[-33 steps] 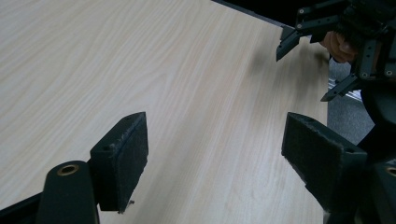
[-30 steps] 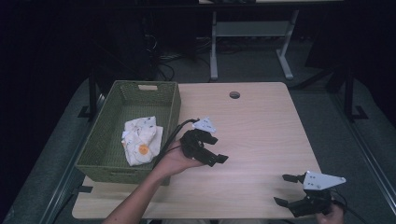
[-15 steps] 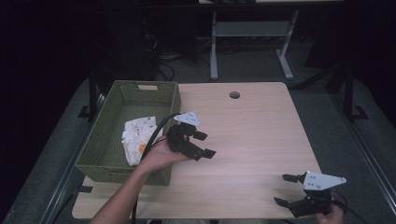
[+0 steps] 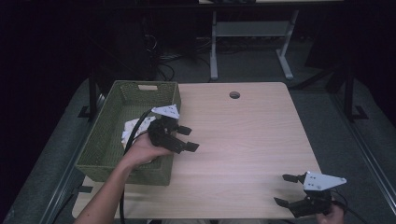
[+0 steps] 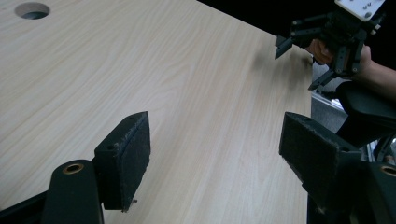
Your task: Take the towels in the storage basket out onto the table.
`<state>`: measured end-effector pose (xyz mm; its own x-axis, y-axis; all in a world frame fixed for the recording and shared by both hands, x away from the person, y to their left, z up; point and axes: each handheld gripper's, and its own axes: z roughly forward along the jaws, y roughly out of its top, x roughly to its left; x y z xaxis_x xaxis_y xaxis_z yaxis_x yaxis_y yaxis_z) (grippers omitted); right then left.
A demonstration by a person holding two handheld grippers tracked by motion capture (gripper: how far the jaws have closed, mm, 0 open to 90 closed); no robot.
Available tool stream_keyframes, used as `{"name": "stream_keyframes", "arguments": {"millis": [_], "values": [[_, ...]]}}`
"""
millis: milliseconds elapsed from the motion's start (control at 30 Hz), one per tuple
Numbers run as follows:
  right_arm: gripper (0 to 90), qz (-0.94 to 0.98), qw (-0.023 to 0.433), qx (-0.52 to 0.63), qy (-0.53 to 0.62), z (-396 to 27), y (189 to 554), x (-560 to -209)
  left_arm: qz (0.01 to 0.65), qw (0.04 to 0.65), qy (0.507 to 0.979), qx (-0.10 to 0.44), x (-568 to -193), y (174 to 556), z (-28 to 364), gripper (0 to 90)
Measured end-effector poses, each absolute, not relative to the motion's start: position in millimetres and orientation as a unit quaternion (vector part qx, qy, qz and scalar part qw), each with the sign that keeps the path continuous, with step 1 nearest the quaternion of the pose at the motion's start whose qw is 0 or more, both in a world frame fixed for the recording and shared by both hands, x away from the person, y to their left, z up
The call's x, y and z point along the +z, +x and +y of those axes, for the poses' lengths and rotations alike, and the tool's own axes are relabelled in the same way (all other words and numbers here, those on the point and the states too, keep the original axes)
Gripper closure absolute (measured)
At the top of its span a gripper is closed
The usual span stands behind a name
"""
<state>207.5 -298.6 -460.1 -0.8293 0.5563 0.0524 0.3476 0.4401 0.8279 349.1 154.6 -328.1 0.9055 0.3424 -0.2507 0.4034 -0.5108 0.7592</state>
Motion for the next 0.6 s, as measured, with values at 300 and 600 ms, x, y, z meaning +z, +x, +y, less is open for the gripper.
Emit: {"name": "stream_keyframes", "arguments": {"millis": [300,600], "values": [[13.8,0.841,0.113,0.455,0.268,-298.6,207.6,-460.3,0.251,0.445,0.859,-0.023,-325.9,356.4,189.1,25.2],[13.8,0.841,0.115,0.456,0.269,-299.2,208.0,-460.4,0.288,0.453,0.844,-0.017,-324.3,362.4,217.7,25.4]]}}
